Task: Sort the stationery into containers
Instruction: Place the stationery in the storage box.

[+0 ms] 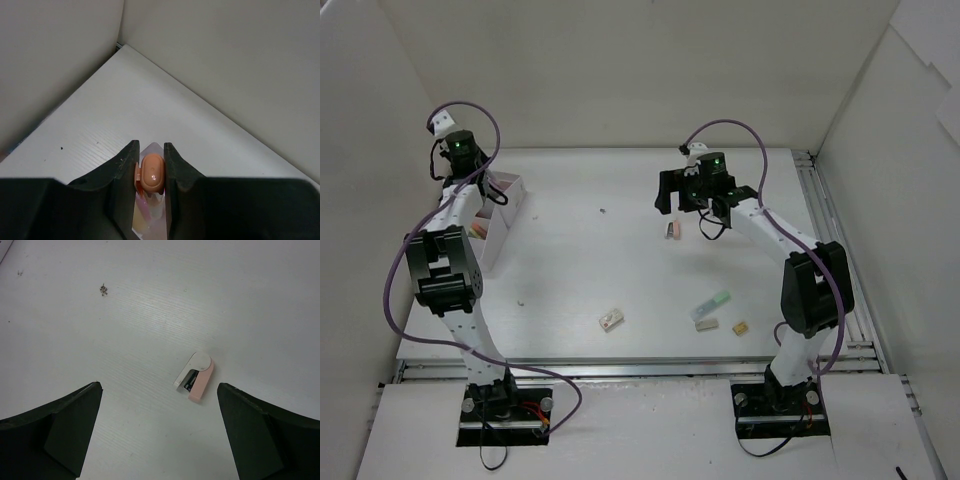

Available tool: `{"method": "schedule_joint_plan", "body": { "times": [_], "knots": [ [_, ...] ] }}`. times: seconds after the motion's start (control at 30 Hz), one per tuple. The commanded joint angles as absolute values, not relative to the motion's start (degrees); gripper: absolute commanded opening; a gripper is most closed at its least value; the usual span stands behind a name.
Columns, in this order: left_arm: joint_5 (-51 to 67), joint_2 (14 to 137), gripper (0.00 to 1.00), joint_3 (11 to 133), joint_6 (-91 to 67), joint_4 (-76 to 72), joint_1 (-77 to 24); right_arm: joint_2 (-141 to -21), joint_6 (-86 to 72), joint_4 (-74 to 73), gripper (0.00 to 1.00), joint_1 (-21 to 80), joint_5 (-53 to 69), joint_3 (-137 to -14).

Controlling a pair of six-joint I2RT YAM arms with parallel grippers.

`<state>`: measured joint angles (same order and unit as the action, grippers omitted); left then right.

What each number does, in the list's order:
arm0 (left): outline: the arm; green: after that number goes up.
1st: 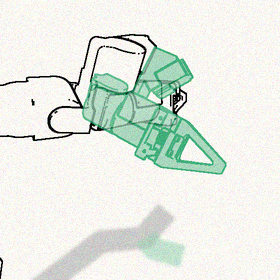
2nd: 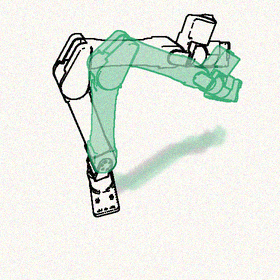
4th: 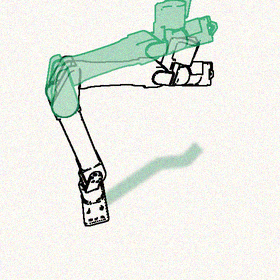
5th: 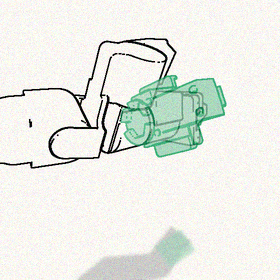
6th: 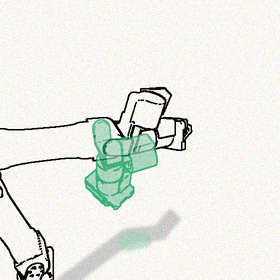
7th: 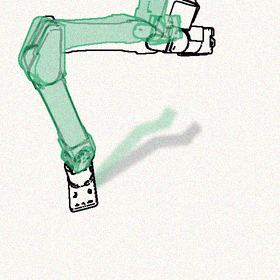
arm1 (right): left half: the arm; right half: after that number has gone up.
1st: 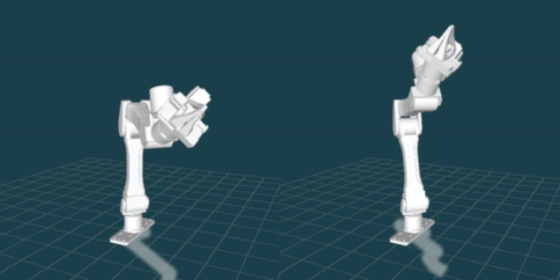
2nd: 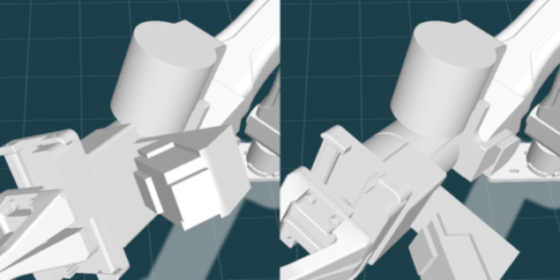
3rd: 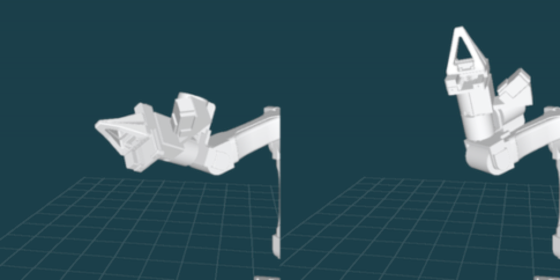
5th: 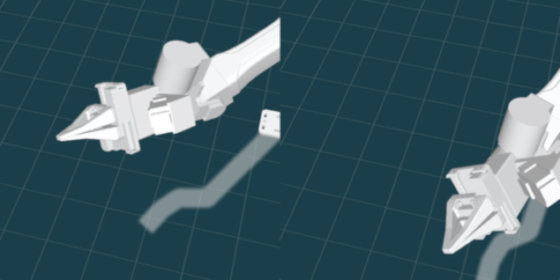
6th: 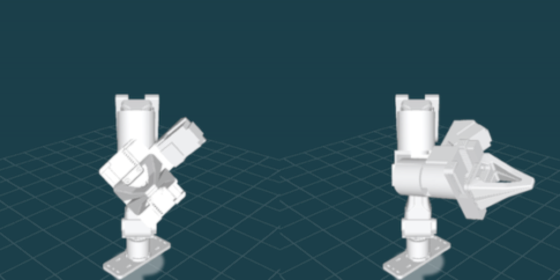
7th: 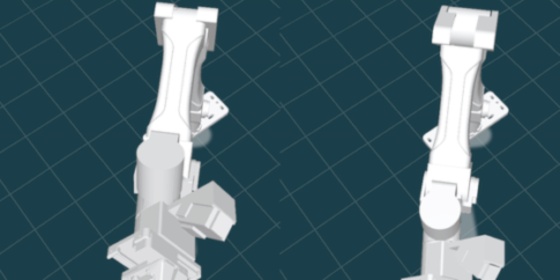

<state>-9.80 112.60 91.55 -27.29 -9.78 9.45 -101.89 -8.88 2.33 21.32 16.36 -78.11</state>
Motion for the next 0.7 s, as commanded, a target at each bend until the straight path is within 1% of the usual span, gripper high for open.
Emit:
{"method": "schedule_joint_plan", "body": {
  "times": [0.0, 0.17, 0.33, 0.63, 0.67],
  "knots": [
    [-11.5, 113.3, 0.0, 95.2, -27.2, -15.7, 9.3, -101.3, -8.7, 4.4, 0.98, 20.3, 17.1, -80.9],
    [-11.5, 115.5, 0.0, 94.3, -28.9, -18.2, 9.3, -101.4, -8.7, 4.1, 0.98, 19.6, 16.9, -80.9],
    [-15.7, 115.2, 0.0, 91.9, -29.0, -18.9, 8.7, -101.2, -8.3, 3.7, 0.98, 19.0, 16.9, -80.8],
    [-18.7, 113.6, 0.0, 90.1, -30.2, -14.5, 7.6, -100.6, -7.6, 3.2, 0.98, 18.4, 16.6, -80.0],
    [-19.7, 113.6, 0.07, 90.0, -30.5, -13.9, 7.1, -100.5, -7.5, 3.3, 0.98, 18.5, 16.6, -79.9]
  ]
}}
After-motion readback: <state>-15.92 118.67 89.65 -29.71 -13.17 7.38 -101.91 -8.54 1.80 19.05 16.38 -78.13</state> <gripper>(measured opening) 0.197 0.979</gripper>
